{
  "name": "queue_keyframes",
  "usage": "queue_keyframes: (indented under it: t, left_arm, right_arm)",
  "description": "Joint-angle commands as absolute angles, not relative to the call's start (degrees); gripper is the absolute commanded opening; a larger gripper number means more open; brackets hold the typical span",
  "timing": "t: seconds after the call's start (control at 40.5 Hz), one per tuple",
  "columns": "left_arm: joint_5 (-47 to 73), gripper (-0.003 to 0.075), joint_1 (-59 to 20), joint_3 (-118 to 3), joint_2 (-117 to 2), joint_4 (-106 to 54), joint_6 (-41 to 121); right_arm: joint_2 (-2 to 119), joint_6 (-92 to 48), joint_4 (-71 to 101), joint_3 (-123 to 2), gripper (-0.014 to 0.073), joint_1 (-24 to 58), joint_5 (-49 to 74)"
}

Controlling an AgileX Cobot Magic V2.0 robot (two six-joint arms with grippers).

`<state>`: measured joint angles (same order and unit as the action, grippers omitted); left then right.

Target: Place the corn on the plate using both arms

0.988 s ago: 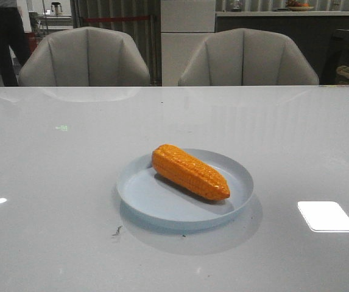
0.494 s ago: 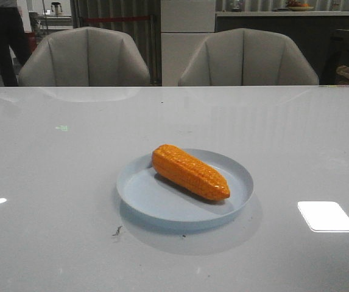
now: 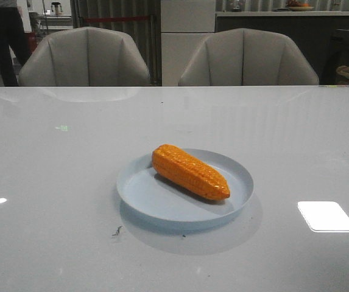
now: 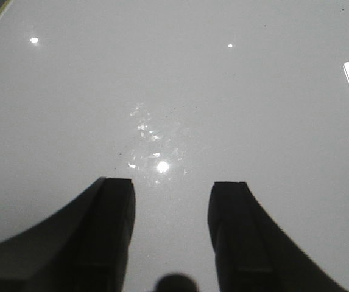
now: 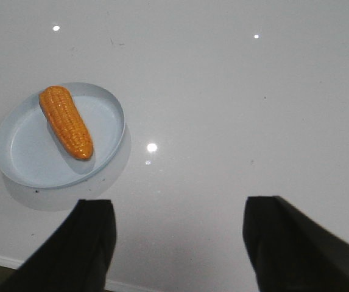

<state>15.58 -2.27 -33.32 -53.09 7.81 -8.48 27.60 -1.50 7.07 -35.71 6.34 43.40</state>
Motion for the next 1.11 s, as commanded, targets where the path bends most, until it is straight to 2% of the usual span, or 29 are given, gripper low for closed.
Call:
queue_keyframes:
  t: [0.0,0.494,0.617,0.741,0.914,1.086]
  left_arm:
    - [11.9,0.0368,-2.3,-34.9,-52.3,7.8,-9.2]
    - [12.4,0.0361,-2.3,-34.9,-50.5,9.4,-9.1]
    - [12.8,0.027,-2.3,-34.9,-45.9,9.2,-8.8]
    - [12.3,0.0094,-2.3,-34.2,-40.4,3.8,-7.8]
    - [6.1,0.0101,-2.3,-27.8,-32.6,-5.3,4.1]
    - [0.0,0.01,-2.3,-19.5,-22.9,-5.3,5.1]
  right_arm:
    - [27.9,-1.6,7.2,-37.2,0.0549,6.0,39.4]
    - [27.9,-1.6,7.2,-37.2,0.0549,6.0,39.4]
    - [27.9,-1.6,7.2,-37.2,0.0549,6.0,39.4]
    - [27.9,-1.6,7.2,-37.2,0.0549,6.0,39.4]
    - [27.9,-1.6,7.2,-37.2,0.0549,6.0,39.4]
    - [27.9,-1.6,7.2,-37.2,0.0549,6.0,39.4]
